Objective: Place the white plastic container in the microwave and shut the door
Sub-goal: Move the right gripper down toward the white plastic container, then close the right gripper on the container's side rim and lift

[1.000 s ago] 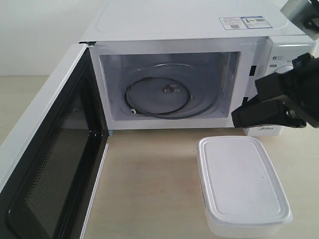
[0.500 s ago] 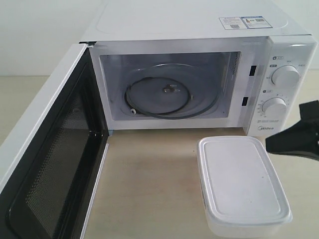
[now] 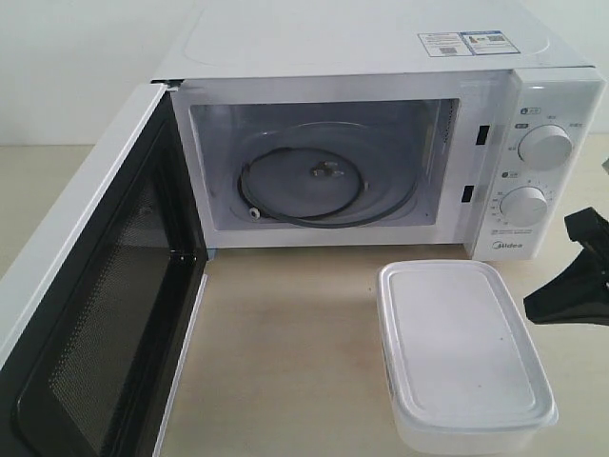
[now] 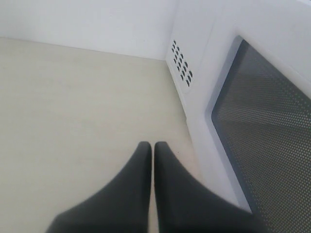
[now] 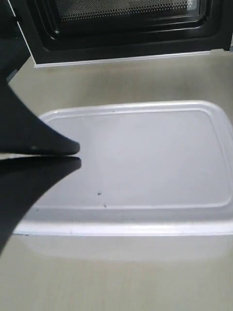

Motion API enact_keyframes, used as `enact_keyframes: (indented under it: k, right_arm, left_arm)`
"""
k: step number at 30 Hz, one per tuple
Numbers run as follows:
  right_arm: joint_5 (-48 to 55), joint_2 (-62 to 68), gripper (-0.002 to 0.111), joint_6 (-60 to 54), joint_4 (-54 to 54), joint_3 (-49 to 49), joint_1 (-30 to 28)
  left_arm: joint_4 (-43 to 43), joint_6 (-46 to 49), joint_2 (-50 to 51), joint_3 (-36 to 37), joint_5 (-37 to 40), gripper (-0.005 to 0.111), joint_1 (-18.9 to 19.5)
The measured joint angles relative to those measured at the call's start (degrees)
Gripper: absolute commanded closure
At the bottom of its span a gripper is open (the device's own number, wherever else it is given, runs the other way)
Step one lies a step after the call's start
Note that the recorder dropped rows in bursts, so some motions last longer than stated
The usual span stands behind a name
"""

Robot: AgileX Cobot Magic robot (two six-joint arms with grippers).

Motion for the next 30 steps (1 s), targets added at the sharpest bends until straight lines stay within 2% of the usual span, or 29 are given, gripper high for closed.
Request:
enact_keyframes:
  k: [2,5,7,14,18,22,27,30]
  right_arm:
    - [-1.11,0.04,0.09,1.15,-1.77,0.0,0.0]
    - [-2.54,0.04,0.063,2.81,-3.72,0.0,-0.1]
    - [-2.81,0.04,0.053,3.24,-3.99,0.0,-0.1]
    - [-6.48,1.16,0.055,2.61,-1.26,0.0,-0.1]
    - [-3.52,6.8,0.055,0.37,2.64,-1.69,-0.1]
    - [-4.75,7.38,0.055,0.25,2.39,-2.14,0.29]
    - [-10.26,8.67,0.055,0.25,1.14,-2.24,5.24]
    - [-11.26,10.05,0.055,0.25,1.16,-2.24,5.78]
  left_arm:
    - [0.0,0.0,0.0,0.0,0.0,0.103,0.0]
    - [0.0,0.0,0.0,0.0,0.0,0.103,0.0]
    - [0.0,0.0,0.0,0.0,0.0,0.103,0.0]
    - [0.0,0.0,0.0,0.0,0.0,0.103,0.0]
    - [0.0,0.0,0.0,0.0,0.0,0.103,0.0]
    - [0.0,0.0,0.0,0.0,0.0,0.103,0.0]
    - [0.0,0.0,0.0,0.0,0.0,0.103,0.0]
    - [0.0,0.0,0.0,0.0,0.0,0.103,0.0]
